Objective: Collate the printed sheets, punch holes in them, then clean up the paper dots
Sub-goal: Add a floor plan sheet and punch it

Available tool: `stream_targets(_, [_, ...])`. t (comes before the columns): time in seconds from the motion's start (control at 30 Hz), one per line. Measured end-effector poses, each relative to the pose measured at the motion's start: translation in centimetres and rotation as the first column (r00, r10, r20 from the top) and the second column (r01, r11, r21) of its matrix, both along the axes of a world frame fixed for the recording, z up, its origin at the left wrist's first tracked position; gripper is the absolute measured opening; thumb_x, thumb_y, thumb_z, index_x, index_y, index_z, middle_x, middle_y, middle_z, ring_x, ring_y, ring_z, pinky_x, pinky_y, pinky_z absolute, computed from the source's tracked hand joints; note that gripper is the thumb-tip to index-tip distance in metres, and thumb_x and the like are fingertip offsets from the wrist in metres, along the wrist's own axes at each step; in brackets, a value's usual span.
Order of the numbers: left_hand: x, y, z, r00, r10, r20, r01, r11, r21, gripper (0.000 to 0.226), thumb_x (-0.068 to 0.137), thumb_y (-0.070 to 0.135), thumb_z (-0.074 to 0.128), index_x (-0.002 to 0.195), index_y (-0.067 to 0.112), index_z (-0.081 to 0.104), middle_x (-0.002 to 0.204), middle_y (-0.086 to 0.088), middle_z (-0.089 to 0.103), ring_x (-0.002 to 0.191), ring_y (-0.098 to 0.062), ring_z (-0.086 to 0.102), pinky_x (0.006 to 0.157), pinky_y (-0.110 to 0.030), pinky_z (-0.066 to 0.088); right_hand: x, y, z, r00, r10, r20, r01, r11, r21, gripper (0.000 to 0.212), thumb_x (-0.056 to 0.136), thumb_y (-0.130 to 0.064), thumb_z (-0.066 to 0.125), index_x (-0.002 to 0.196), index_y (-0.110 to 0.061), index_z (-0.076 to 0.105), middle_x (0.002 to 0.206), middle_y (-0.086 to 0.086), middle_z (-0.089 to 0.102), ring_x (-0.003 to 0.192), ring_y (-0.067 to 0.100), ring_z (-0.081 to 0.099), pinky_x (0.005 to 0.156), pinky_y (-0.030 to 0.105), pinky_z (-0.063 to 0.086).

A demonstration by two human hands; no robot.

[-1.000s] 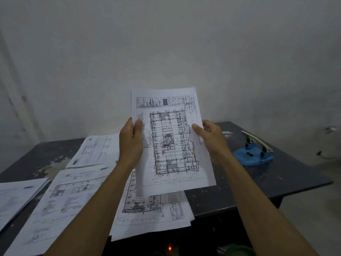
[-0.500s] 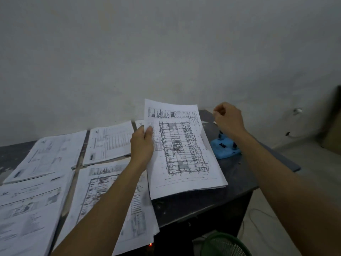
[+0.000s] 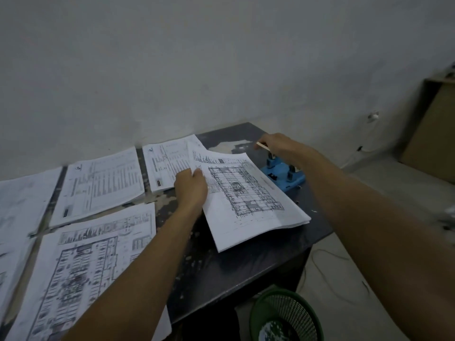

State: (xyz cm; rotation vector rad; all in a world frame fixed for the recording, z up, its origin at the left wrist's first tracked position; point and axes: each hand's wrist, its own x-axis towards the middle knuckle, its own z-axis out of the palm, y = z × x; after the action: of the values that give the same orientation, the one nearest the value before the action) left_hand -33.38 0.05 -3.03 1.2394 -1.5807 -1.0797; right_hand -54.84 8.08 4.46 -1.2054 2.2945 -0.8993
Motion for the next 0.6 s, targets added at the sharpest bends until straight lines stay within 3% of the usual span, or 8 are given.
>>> stream_targets(0.07, [-0.9, -0.1, 0.1, 1.0, 0.021, 0.0, -0.021, 0.999, 0.027, 0.024, 0.099, 0.016, 0.046, 0.079, 0.013, 0.059, 0.077, 0.005, 0.058, 0.078, -0.022, 0.058, 0.072, -0.032, 0.05, -0.2, 0.2, -0.2, 0.998, -0.008, 0.055, 0.008, 1.0, -0.011, 0.04, 0.104, -0.027, 0.034, 0.104, -0.009, 0.07, 0.078, 0.003, 0.046, 0.066, 0.014, 0.036, 0.062, 0.028, 0.029])
stream_targets(0.2, [-2.4, -0.1, 0.5, 0.999, 0.042, -0.004, -0.042, 0.997, 0.063, 0.018, 0.099, 0.015, 0.046, 0.092, 0.008, 0.061, 0.092, -0.006, 0.063, 0.082, -0.024, 0.059, 0.078, -0.035, 0.051, -0.4, 0.3, -0.2, 0.999, 0.045, 0.01, -0.045, 0.999, 0.004, 0.042, 0.106, -0.025, 0.031, 0.114, -0.005, 0.066, 0.078, 0.002, 0.044, 0.068, 0.014, 0.036, 0.063, 0.029, 0.029])
stream_targets(0.4, [-3.9, 1.1, -0.4, 0.998, 0.053, -0.031, -0.049, 0.993, 0.108, 0.022, 0.1, 0.015, 0.047, 0.097, 0.003, 0.065, 0.09, -0.004, 0.063, 0.084, -0.024, 0.061, 0.073, -0.029, 0.046, -0.6, 0.1, -0.7, 0.999, 0.051, 0.013, -0.051, 0.999, 0.006, 0.038, 0.103, -0.03, 0.033, 0.1, -0.016, 0.068, 0.082, 0.004, 0.049, 0.072, 0.017, 0.04, 0.075, 0.035, 0.034])
stream_targets(0.6, [-4.2, 2.1, -2.3, 0.999, 0.033, -0.041, -0.029, 0.996, 0.083, 0.027, 0.103, 0.017, 0.043, 0.1, 0.001, 0.065, 0.101, -0.01, 0.066, 0.092, -0.028, 0.063, 0.085, -0.038, 0.053, -0.4, -0.1, -0.9, 0.997, 0.075, -0.034, -0.073, 0.995, 0.066, 0.034, 0.103, -0.027, 0.035, 0.113, -0.01, 0.062, 0.087, 0.006, 0.048, 0.071, 0.017, 0.042, 0.064, 0.029, 0.037])
